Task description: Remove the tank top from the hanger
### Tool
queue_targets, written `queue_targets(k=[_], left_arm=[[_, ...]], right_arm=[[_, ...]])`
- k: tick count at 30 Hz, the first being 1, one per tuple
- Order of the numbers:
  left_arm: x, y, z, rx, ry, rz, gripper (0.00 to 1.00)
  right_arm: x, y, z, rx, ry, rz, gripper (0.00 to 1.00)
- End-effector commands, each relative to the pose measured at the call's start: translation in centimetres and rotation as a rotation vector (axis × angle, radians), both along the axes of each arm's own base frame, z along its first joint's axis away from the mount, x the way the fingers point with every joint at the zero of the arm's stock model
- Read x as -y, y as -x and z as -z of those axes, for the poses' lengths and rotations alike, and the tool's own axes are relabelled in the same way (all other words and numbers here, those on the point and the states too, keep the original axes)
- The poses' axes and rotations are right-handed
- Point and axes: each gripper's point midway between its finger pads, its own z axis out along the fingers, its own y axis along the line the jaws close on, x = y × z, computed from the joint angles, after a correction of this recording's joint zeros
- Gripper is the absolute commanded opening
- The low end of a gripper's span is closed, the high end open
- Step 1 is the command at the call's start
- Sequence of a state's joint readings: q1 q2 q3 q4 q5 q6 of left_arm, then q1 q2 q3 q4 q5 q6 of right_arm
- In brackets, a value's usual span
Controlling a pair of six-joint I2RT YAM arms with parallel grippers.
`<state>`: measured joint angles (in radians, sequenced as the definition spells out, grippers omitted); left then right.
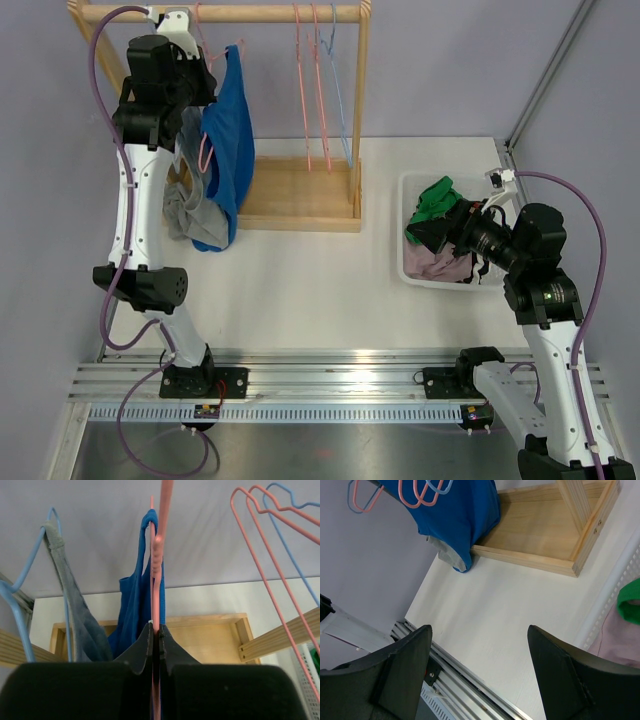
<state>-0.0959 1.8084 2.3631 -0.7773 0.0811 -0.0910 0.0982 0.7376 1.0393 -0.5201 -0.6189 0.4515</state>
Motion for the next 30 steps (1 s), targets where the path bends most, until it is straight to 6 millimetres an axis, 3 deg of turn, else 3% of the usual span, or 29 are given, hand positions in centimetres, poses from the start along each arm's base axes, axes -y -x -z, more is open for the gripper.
queue_targets(k=[1,6,13,23,26,30], left_arm=[[1.0,2.9,-8.0,0.216,0.086,0.063,0.0],[2.0,5.3,-10.9,0.281,0.139,0.118,0.0],[2.8,8.4,-12.6,0.313,0.179,0.177,0.0],[3.7,12.9,-13.1,0.298,0.27,0.228,0.0],[4.2,15.2,-13.8,0.303,0.318,0.262,0.0],[4.3,20.2,-15.8,0.399,0.352,0.308,0.0]], right_arm=[[-0.1,0.4,-1.4,0.05,-0.002,-0.009,0.84],[-0.2,0.6,-1.2,0.043,-0.002,-0.017,0.84],[-0.4,0.4,-0.8,0.032,-0.008,-0.034,0.85],[-0.7,0.8,-0.8,0.03,-0.023,-0.05,0.85],[-0.7,1.0,-1.0,0.038,-0.025,-0.056,0.85],[-0.9,1.4,-1.0,0.04,-0.028,-0.071,0.86]])
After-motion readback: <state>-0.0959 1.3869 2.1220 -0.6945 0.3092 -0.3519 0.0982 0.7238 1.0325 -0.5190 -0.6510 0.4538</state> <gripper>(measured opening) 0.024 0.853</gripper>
